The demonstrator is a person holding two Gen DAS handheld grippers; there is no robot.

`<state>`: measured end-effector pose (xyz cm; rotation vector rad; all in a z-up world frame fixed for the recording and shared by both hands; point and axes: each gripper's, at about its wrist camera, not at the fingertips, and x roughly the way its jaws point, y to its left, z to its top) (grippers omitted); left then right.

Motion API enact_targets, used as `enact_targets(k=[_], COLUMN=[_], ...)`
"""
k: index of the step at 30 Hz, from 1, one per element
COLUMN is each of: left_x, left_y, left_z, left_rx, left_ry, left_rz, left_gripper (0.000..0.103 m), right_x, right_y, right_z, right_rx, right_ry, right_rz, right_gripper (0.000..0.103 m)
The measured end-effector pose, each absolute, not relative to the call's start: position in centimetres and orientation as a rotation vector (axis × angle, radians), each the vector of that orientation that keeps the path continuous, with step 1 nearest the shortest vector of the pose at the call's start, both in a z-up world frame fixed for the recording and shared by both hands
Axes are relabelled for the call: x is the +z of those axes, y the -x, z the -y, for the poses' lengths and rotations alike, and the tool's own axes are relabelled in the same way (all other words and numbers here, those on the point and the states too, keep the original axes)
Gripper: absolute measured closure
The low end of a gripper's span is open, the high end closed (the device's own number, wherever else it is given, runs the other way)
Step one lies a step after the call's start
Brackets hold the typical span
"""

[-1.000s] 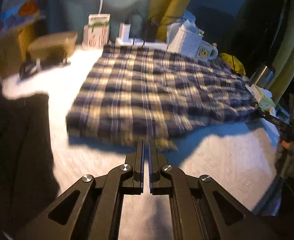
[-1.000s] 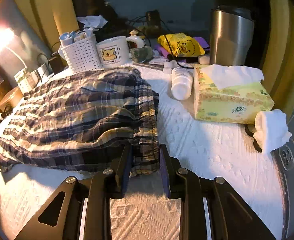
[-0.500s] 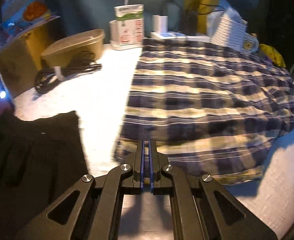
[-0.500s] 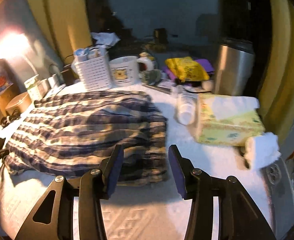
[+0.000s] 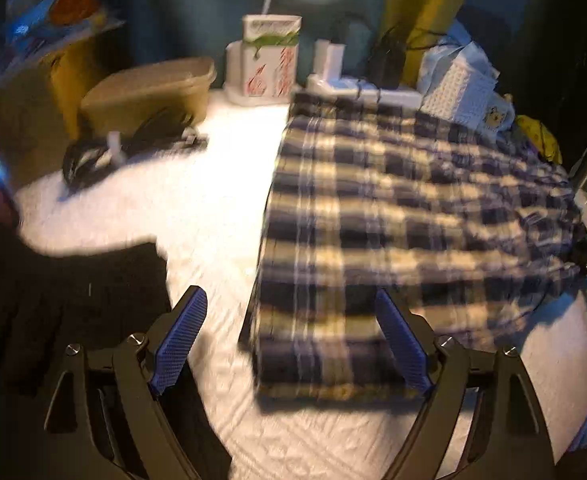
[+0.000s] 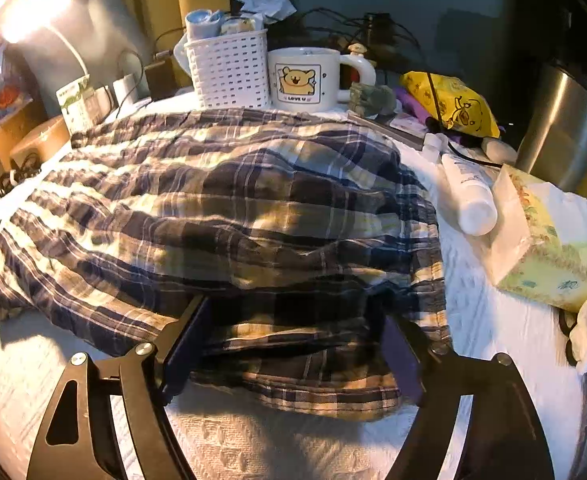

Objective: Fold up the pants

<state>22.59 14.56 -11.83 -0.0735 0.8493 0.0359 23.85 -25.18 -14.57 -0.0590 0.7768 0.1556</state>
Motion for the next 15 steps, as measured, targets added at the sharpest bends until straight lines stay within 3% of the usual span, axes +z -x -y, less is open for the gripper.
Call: enact_targets(k=[5, 9, 11, 13, 14, 15], left_x=[-9.3, -8.9, -8.7, -8.8, -9.0, -9.2], left_y=[-26.4, -31.0, -33.3, -35.3, -36.4, -37.2], left_z=[-12.7, -12.1, -12.0, -11.7, -11.5, -11.4], left_rx=[-0.034, -0.074, -0.107, -0.129, -0.143, -0.151], left_ry=[-0.120, -0.195, -0.198, -0.203, -0.206, -0.201], left_rz=[-0.788, -0.781, -0.771, -0.778, -0.791, -0.807], left_gripper=[0.017, 0.018, 0.018, 0.025, 0.032, 0.047], right_x=[-12.6, -10.8, -10.5, -10.7, -10.9, -11.2], right_y=[-22.8, -23.2, -23.8, -24.4, -24.7, -25.0], right_z=[26.9, 28.6, 29.0, 28.7, 28.5, 28.3], right_rx=[0.155, 0.096, 0.097, 0.100, 0.108, 0.117], right_ry=[-0.013, -0.031, -0.038, -0.027, -0.026, -0.026], right_rz=[-0.698, -0.644, -0.645, -0.656, -0.666, -0.674], right_gripper=[0.028, 0.050, 0.051, 0.057, 0.057, 0.057])
